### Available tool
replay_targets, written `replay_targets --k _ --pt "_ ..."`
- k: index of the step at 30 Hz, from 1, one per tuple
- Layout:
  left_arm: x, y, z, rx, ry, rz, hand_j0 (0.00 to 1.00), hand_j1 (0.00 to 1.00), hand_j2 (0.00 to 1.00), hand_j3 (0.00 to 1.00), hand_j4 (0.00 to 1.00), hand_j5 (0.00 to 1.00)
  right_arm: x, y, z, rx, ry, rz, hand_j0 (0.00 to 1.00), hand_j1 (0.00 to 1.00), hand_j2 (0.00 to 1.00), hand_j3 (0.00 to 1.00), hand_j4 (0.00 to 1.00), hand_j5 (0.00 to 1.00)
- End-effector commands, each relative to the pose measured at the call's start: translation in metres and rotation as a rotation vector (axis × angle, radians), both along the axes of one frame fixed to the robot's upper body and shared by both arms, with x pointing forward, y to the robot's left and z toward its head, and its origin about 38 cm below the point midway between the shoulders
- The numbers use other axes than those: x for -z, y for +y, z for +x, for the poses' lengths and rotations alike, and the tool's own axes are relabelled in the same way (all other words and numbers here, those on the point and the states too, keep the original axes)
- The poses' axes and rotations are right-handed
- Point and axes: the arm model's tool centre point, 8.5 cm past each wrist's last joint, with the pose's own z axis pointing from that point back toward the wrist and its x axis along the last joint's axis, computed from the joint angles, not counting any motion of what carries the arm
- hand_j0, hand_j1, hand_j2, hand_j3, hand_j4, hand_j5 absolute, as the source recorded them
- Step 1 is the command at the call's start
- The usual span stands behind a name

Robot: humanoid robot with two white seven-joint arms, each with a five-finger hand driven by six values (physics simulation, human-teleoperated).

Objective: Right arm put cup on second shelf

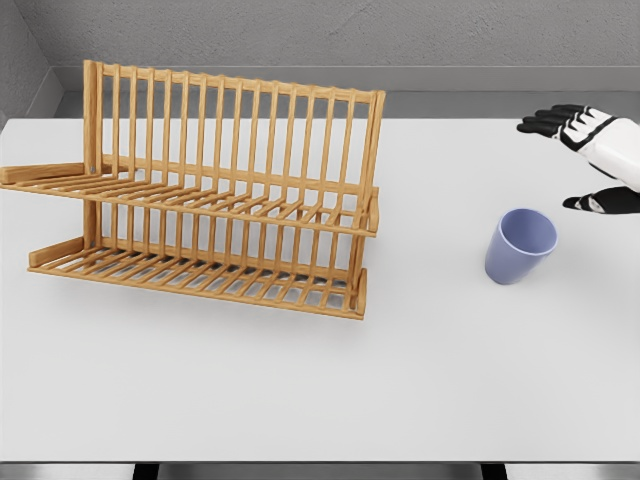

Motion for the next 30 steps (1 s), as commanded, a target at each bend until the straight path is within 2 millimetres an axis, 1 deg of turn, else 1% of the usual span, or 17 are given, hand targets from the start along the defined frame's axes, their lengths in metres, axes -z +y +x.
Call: replay_targets --k 1,2,4,5,6,7,11,13,15,16,17,19,23,24,25,26,30 --pt "0.0 0.0 0.0 -0.001 0.0 0.0 1.0 1.0 1.0 1.0 1.0 1.0 -0.001 0.001 0.0 -0.002 0.0 0.006 1.0 1.0 1.0 1.0 1.0 1.0" --pt "0.0 0.0 0.0 -0.001 0.0 0.0 1.0 1.0 1.0 1.0 1.0 1.0 -0.002 0.002 -0.001 -0.007 -0.004 0.006 1.0 1.0 1.0 1.0 1.0 1.0" --pt "0.0 0.0 0.0 -0.001 0.0 0.0 1.0 1.0 1.0 1.0 1.0 1.0 -0.01 -0.004 -0.003 0.001 -0.016 -0.013 1.0 1.0 1.0 1.0 1.0 1.0" --pt "0.0 0.0 0.0 -0.001 0.0 0.0 1.0 1.0 1.0 1.0 1.0 1.0 -0.024 -0.014 -0.009 0.006 -0.018 -0.073 1.0 1.0 1.0 1.0 1.0 1.0" --pt "0.0 0.0 0.0 -0.001 0.001 0.0 1.0 1.0 1.0 1.0 1.0 1.0 -0.031 -0.01 -0.014 -0.016 -0.024 -0.092 1.0 1.0 1.0 1.0 1.0 1.0" --pt "0.0 0.0 0.0 -0.001 0.001 0.0 1.0 1.0 1.0 1.0 1.0 1.0 -0.033 -0.012 -0.016 -0.016 -0.017 -0.112 1.0 1.0 1.0 1.0 1.0 1.0" --pt "0.0 0.0 0.0 -0.001 0.0 0.0 1.0 1.0 1.0 1.0 1.0 1.0 -0.04 -0.024 -0.017 -0.011 0.131 -0.334 1.0 1.0 1.0 1.0 1.0 1.0" --pt "0.0 0.0 0.0 -0.001 -0.002 -0.001 1.0 1.0 1.0 1.0 1.0 1.0 -0.034 -0.026 -0.019 -0.021 0.206 -0.41 1.0 1.0 1.0 1.0 1.0 1.0" --pt "0.0 0.0 0.0 -0.001 -0.002 -0.001 1.0 1.0 1.0 1.0 1.0 1.0 -0.022 -0.011 -0.02 -0.066 0.247 -0.428 1.0 1.0 1.0 1.0 1.0 1.0" --pt "0.0 0.0 0.0 -0.001 0.0 0.0 1.0 1.0 1.0 1.0 1.0 1.0 -0.02 -0.005 -0.021 -0.085 0.245 -0.426 1.0 1.0 1.0 1.0 1.0 1.0" --pt "0.0 0.0 0.0 -0.001 0.0 0.0 1.0 1.0 1.0 1.0 1.0 1.0 -0.009 0.003 -0.019 -0.105 0.253 -0.394 1.0 1.0 1.0 1.0 1.0 1.0" --pt "0.0 0.0 0.0 -0.001 0.001 0.0 1.0 1.0 1.0 1.0 1.0 1.0 0.002 0.012 -0.017 -0.131 0.274 -0.4 1.0 1.0 1.0 1.0 1.0 1.0" --pt "0.0 0.0 0.0 -0.001 -0.002 -0.001 1.0 1.0 1.0 1.0 1.0 1.0 -0.008 0.016 -0.003 -0.124 0.239 -0.386 1.0 1.0 1.0 1.0 1.0 1.0" --pt "0.0 0.0 0.0 -0.001 -0.002 -0.001 1.0 1.0 1.0 1.0 1.0 1.0 0.0 0.024 0.002 -0.147 0.26 -0.395 1.0 1.0 1.0 1.0 1.0 1.0" --pt "0.0 0.0 0.0 -0.001 0.0 0.0 1.0 1.0 1.0 1.0 1.0 1.0 0.012 0.025 0.011 -0.145 0.295 -0.397 1.0 1.0 1.0 1.0 1.0 1.0" --pt "0.0 0.0 0.0 -0.001 -0.002 -0.001 1.0 1.0 1.0 1.0 1.0 1.0 0.014 0.021 0.014 -0.132 0.306 -0.398 1.0 1.0 1.0 1.0 1.0 1.0" --pt "0.0 0.0 0.0 -0.001 0.001 0.0 1.0 1.0 1.0 1.0 1.0 1.0 0.005 0.02 0.014 -0.13 0.285 -0.403 1.0 1.0 1.0 1.0 1.0 1.0"
